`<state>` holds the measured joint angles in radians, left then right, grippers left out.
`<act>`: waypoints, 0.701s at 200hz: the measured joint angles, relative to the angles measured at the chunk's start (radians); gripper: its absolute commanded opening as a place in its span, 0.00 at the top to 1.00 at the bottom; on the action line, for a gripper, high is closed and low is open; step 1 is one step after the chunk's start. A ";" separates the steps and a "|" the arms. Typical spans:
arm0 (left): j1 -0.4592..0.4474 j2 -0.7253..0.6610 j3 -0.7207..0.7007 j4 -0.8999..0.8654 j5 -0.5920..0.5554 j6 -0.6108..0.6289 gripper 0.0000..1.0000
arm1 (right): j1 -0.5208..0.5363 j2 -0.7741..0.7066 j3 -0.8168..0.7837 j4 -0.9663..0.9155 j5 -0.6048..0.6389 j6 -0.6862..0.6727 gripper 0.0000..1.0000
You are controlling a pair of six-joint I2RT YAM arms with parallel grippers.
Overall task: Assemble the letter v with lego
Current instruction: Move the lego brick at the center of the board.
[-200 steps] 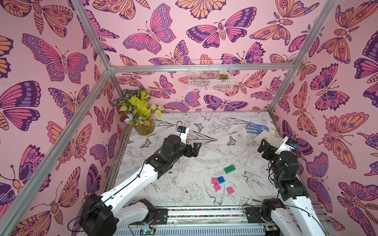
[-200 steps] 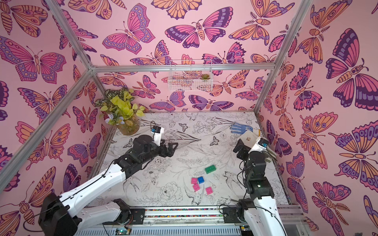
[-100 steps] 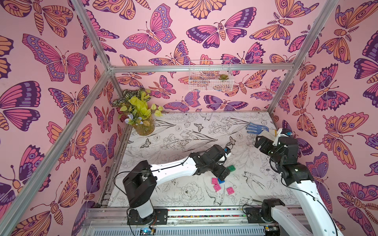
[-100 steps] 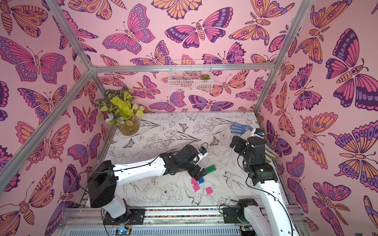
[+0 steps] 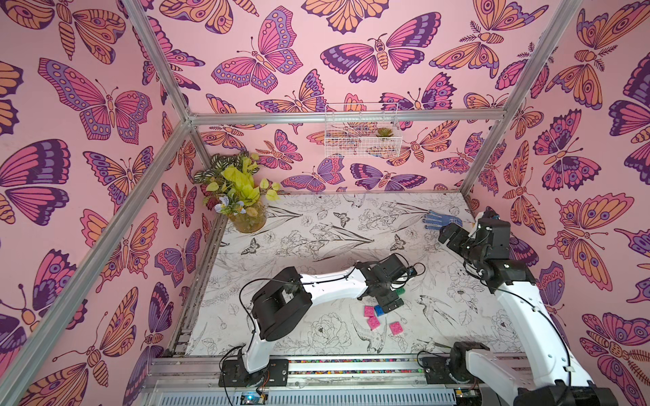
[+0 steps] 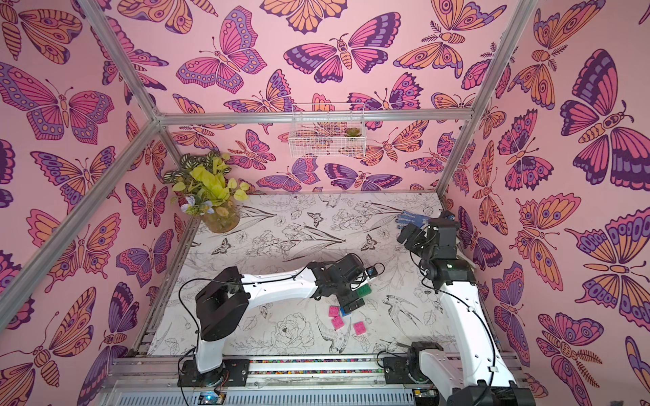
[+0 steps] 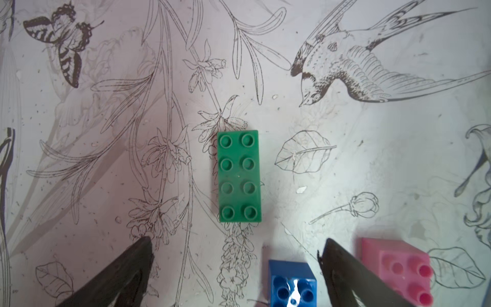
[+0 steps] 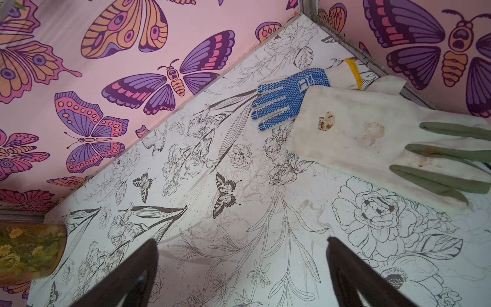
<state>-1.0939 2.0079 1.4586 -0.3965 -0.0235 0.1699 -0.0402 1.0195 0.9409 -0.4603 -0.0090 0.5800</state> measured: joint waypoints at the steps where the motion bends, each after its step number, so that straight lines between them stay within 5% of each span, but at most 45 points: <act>1: 0.000 0.002 0.002 0.000 0.000 0.001 0.03 | 0.000 0.001 0.000 0.000 -0.001 0.000 0.01; 48: 0.001 0.134 0.132 -0.020 -0.002 0.058 0.15 | -0.033 0.023 0.000 0.000 -0.037 0.004 0.01; 94: 0.016 0.214 0.212 -0.057 0.035 0.060 0.41 | -0.037 0.009 0.000 -0.001 -0.049 0.004 0.01; 140: 0.036 0.219 0.222 -0.089 0.070 0.054 0.57 | -0.039 0.009 0.000 0.000 -0.060 0.006 0.01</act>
<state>-1.0580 2.2272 1.6810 -0.4854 0.0463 0.2237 -0.0792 1.0283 0.9409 -0.4606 -0.0685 0.5861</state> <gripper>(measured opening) 0.457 0.990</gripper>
